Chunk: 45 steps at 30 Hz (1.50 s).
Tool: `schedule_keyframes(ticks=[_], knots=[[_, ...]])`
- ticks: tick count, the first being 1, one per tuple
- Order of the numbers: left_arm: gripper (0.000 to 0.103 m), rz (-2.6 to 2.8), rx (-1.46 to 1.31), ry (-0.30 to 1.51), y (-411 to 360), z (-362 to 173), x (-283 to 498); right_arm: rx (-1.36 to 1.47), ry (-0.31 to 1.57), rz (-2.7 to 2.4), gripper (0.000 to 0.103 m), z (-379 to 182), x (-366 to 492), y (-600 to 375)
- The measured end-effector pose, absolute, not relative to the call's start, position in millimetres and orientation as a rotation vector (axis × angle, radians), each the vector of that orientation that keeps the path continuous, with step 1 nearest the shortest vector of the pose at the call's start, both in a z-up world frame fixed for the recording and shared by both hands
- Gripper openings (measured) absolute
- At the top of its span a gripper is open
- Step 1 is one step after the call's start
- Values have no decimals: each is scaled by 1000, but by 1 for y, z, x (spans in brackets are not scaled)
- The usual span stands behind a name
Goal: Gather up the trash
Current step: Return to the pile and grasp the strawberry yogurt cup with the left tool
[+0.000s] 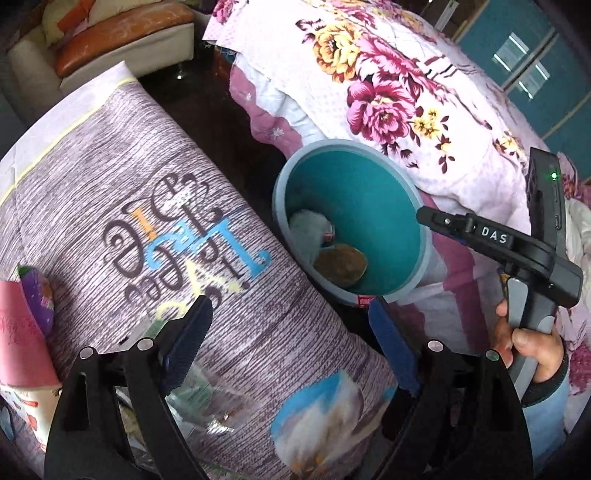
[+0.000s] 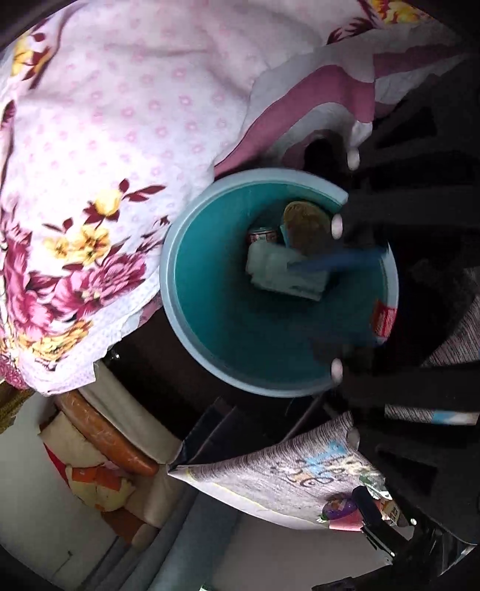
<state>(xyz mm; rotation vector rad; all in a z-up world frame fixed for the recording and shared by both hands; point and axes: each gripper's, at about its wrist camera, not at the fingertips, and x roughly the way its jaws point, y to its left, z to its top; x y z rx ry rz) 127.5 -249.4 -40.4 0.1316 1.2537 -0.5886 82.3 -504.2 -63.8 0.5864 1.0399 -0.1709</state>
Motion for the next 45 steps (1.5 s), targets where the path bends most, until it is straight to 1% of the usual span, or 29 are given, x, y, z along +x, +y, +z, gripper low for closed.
schedule_keyframes(ticks=[1,2,3,4,9,18,21,23,26,35,45], knots=[[87,-586,128,1251,-246,-39,126,580,1037,-168,48,-61,83,-501],[87,-583,123,1245,-241,-36,124,569,1035,-160,49,-56,83,-496],[87,-579,117,1239,-236,-34,123,568,1037,-152,52,-54,83,-494],[87,-576,113,1235,-232,-32,122,572,1041,-140,61,-51,83,-490],[87,-536,74,1210,-200,-20,117,557,1039,-94,71,-35,86,-466],[87,-452,-16,1174,-127,-4,107,498,1067,-8,73,-17,91,-408],[87,-422,-39,1166,-105,-2,105,475,1081,19,74,-13,94,-387],[87,-403,-57,1158,-88,-1,103,460,1090,33,76,-12,95,-374],[87,-369,-78,1152,-64,-2,101,421,1100,65,76,-7,96,-349],[87,-267,-129,1170,-3,-23,101,356,1138,112,77,-5,105,-301],[87,-267,-117,1236,11,-50,106,318,1167,161,78,-6,116,-267]])
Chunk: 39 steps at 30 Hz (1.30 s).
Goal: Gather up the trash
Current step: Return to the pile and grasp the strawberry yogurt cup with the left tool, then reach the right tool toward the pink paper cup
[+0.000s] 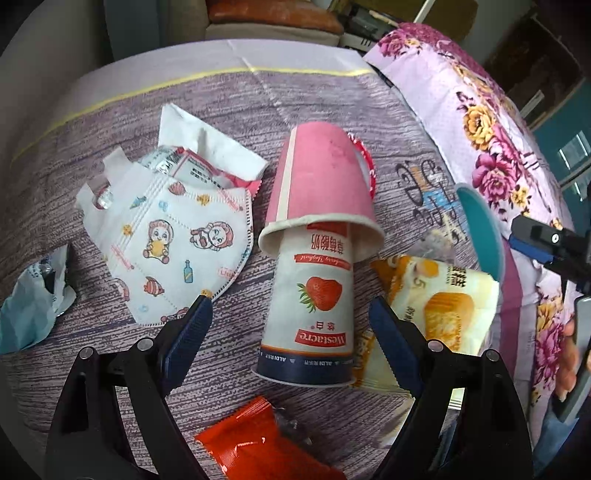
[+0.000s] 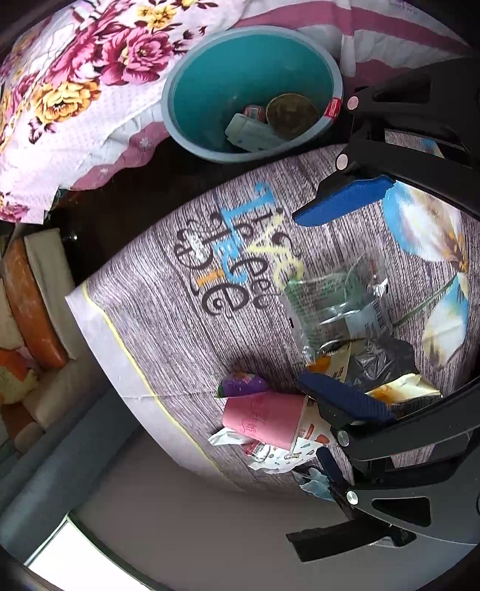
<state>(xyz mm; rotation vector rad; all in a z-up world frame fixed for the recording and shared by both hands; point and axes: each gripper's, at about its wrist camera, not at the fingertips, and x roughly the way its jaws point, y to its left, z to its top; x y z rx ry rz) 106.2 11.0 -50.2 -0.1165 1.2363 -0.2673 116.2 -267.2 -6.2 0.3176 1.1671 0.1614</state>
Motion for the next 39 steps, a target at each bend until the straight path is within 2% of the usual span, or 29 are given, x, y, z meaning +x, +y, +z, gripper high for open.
schedule_keyframes(ticks=[5,7,10,19,27,35,37,39], knots=[[87,-281,-108,1255,8,-61,108,308,1172,163,77,-6,119,-261],[81,-282,-104,1258,5,-64,108,309,1178,164,78,-6,120,-259],[54,-309,-112,1266,4,-69,106,306,1183,168,78,-6,121,-254],[53,-353,-105,1200,21,-48,82,284,1199,209,77,-4,127,-228],[53,-340,-210,1135,77,-21,54,266,1210,283,78,0,140,-190],[53,-216,-326,1080,130,-18,82,237,1250,384,77,-6,166,-137],[53,-212,-338,1079,134,-21,87,226,1272,400,67,-11,173,-127],[53,-205,-334,1086,136,-25,92,204,1301,401,62,-19,180,-117]])
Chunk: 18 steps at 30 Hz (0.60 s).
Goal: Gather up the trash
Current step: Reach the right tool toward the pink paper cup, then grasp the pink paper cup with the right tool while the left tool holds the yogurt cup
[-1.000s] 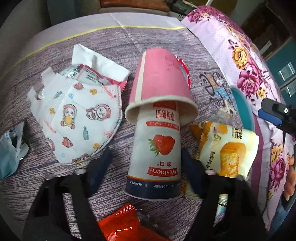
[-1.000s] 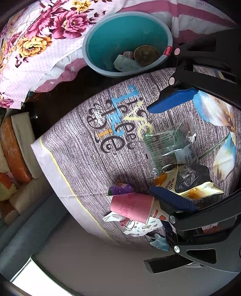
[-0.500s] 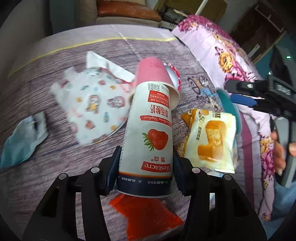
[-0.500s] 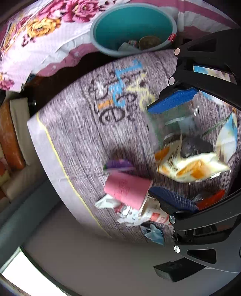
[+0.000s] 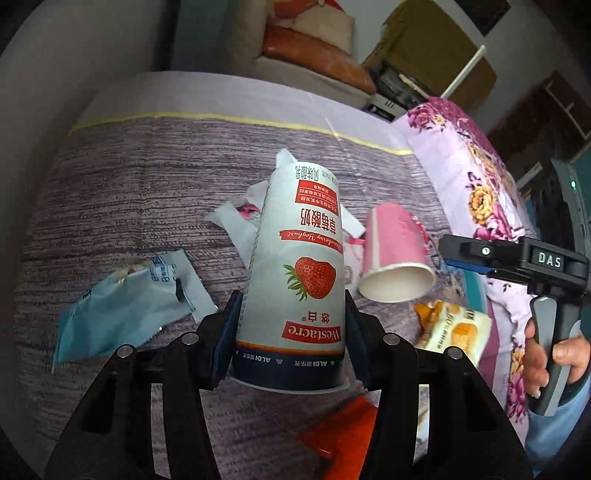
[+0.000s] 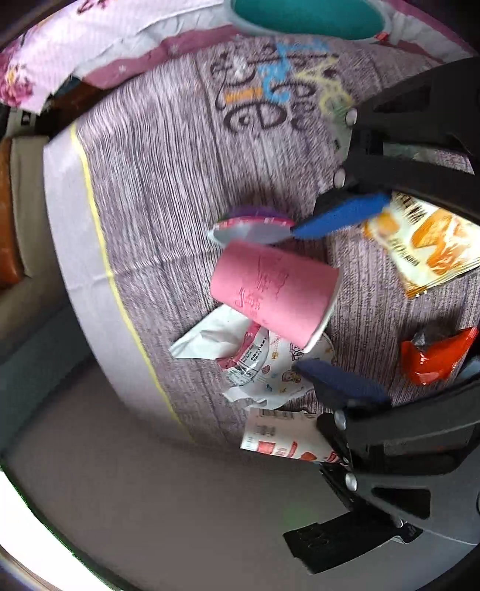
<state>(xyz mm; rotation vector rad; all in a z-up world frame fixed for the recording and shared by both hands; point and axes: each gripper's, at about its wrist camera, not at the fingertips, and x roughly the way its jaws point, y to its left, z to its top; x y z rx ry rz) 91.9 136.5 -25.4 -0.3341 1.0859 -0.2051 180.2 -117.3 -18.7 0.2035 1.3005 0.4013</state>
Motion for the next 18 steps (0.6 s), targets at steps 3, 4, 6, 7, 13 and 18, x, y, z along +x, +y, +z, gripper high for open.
schedule_keyframes(ticks=[3,4,6,7,13,18], knots=[[53,-205,-335,1108,138,-34,98,202,1333,384,62,-30,192,-110],[53,-203,-332,1113,138,-37,99,205,1343,384,62,-33,194,-108],[53,-202,-332,1130,139,-44,101,203,1366,385,62,-42,199,-103],[53,-204,-333,1137,140,-47,101,194,1379,380,62,-47,201,-99],[53,-204,-332,1167,135,-59,105,194,1411,370,68,-65,206,-88],[53,-181,-340,1159,137,-59,102,166,1342,423,60,-57,195,-79]])
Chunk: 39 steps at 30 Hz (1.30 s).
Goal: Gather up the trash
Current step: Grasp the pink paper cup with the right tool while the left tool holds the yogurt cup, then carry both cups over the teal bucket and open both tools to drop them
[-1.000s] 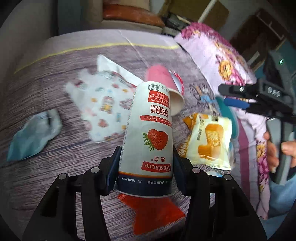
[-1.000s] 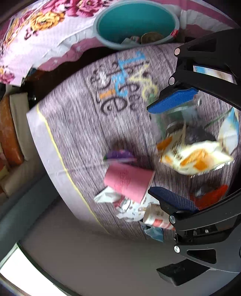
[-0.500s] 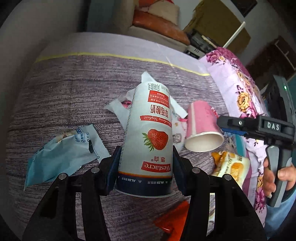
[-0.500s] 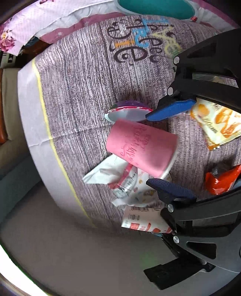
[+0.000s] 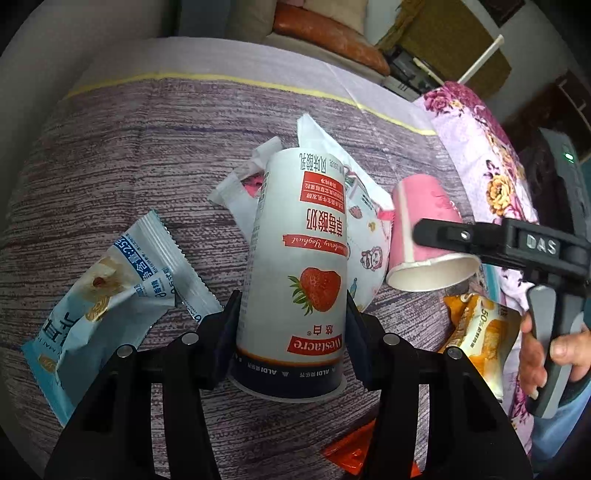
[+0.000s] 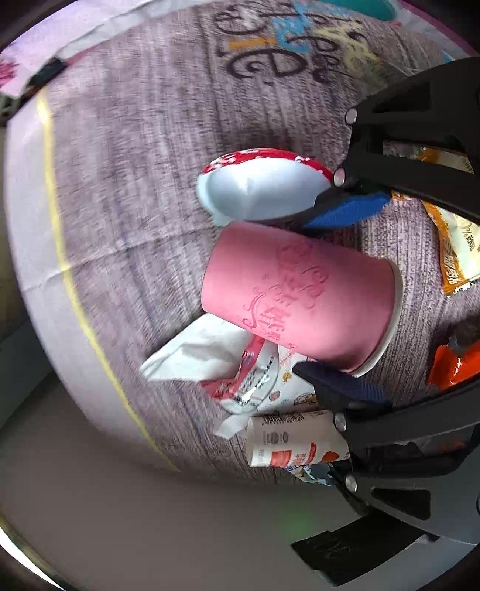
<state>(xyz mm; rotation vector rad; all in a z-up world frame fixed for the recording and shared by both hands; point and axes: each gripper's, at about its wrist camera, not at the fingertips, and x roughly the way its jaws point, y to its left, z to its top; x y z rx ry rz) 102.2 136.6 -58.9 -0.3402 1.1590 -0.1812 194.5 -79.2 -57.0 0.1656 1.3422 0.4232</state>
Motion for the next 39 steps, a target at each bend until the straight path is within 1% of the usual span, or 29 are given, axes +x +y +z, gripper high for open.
schedule_keyframes(ticks=[10,19,31,39], knots=[[52,-171,-321,1086,124,-24,96,202,1244,472,60,-16,172,-102],[52,-202,-255,1036,83,8,92,291,1157,445,60,11,156,-153],[52,-297,-98,1036,-16,32,100,427,1050,365,60,27,128,-251],[52,-404,18,1048,-106,40,104,539,958,271,60,27,105,-329]])
